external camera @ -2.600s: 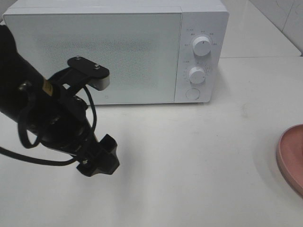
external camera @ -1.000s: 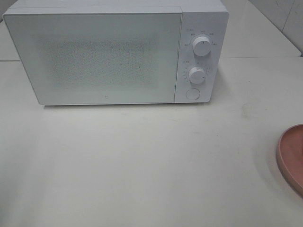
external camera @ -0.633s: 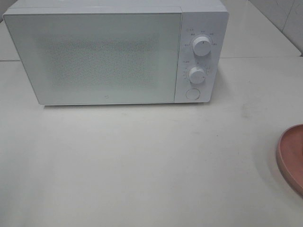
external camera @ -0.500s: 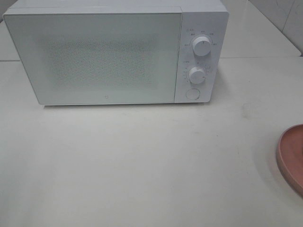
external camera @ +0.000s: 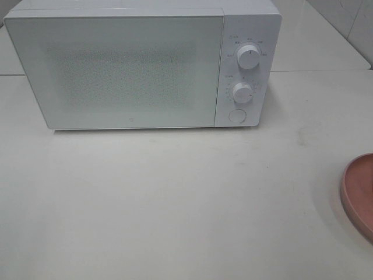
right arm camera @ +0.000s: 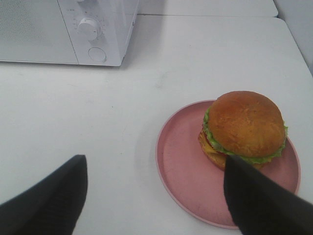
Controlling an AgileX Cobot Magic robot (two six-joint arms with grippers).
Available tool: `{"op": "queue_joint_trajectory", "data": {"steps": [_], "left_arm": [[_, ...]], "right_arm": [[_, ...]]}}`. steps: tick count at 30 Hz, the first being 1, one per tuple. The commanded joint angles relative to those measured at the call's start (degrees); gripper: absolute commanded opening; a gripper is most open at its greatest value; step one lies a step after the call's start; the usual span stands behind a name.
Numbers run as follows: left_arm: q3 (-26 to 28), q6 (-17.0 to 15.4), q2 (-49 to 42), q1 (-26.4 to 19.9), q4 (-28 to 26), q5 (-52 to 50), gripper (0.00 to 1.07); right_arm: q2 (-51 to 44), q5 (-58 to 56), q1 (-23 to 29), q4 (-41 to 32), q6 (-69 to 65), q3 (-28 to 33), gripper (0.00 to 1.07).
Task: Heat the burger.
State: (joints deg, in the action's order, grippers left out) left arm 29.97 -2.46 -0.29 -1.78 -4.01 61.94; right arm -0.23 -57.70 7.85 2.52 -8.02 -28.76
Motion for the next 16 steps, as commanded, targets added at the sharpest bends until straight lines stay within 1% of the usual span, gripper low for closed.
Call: {"op": "queue_joint_trajectory", "data": {"steps": [1,16], "left_arm": [[-0.2,0.1,-1.3,-0.9,-0.5,-0.8,1.0],[-0.2,0.1,-1.2,-0.9,-0.3,-0.8,1.0]], "right_arm": [[-1.6,0.6,-0.2,0.2,0.7,0.2,0.75],[-1.6,0.6,-0.2,0.2,0.7,0.2,0.75]]}}
